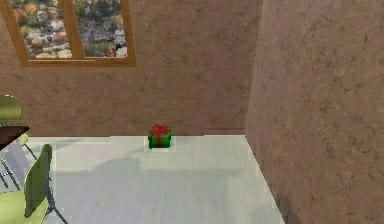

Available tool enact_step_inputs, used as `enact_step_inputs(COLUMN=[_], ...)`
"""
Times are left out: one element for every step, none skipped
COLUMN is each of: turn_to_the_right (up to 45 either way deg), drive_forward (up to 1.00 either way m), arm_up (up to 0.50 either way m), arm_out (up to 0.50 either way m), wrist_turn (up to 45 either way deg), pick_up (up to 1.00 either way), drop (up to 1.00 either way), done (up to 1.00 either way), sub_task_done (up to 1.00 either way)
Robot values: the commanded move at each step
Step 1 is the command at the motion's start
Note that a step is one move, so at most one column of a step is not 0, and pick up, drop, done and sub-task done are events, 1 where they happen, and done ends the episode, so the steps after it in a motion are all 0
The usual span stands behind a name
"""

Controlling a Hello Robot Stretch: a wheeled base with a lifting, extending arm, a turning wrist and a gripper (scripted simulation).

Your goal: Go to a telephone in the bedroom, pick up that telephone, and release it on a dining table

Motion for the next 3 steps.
enact_step_inputs(turn_to_the_right=[-45.0, -45.0, 0.0], drive_forward=[0.00, 0.00, 0.25], arm_up=[0.00, 0.00, 0.00], arm_out=[0.00, 0.00, 0.00], wrist_turn=[0.0, 0.0, 0.0], pick_up=[0.00, 0.00, 0.00], drop=[0.00, 0.00, 0.00], done=[0.00, 0.00, 0.00], sub_task_done=[0.00, 0.00, 0.00])
